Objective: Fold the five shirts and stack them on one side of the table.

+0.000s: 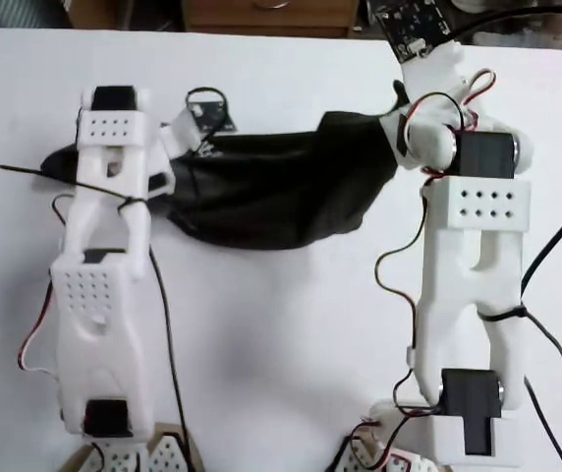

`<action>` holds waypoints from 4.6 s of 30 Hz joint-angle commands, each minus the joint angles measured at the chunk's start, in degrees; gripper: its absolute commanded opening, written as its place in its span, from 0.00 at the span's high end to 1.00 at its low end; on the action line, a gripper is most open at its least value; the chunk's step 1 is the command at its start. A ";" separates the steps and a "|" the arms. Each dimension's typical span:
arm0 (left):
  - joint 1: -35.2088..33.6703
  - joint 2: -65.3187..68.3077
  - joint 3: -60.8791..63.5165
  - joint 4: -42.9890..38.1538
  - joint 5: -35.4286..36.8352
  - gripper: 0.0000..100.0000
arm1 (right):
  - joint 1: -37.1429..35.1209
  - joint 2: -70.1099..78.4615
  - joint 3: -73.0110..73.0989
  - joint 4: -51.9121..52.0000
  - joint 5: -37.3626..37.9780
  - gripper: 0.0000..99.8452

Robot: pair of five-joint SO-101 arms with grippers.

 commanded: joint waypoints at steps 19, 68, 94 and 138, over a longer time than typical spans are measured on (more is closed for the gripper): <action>-1.23 4.66 -6.20 -8.18 -1.32 0.98 | 0.66 -0.48 -2.02 2.42 0.44 0.98; -14.51 -48.70 -28.18 -0.26 19.25 0.98 | 2.07 -17.45 -23.21 -12.44 0.09 0.98; -15.47 -56.88 -28.00 -2.02 20.31 0.98 | -0.75 -31.87 -24.70 -18.33 6.15 0.98; -19.69 -58.81 7.52 -15.82 27.25 0.98 | -0.92 -28.09 -26.73 -20.97 6.07 0.98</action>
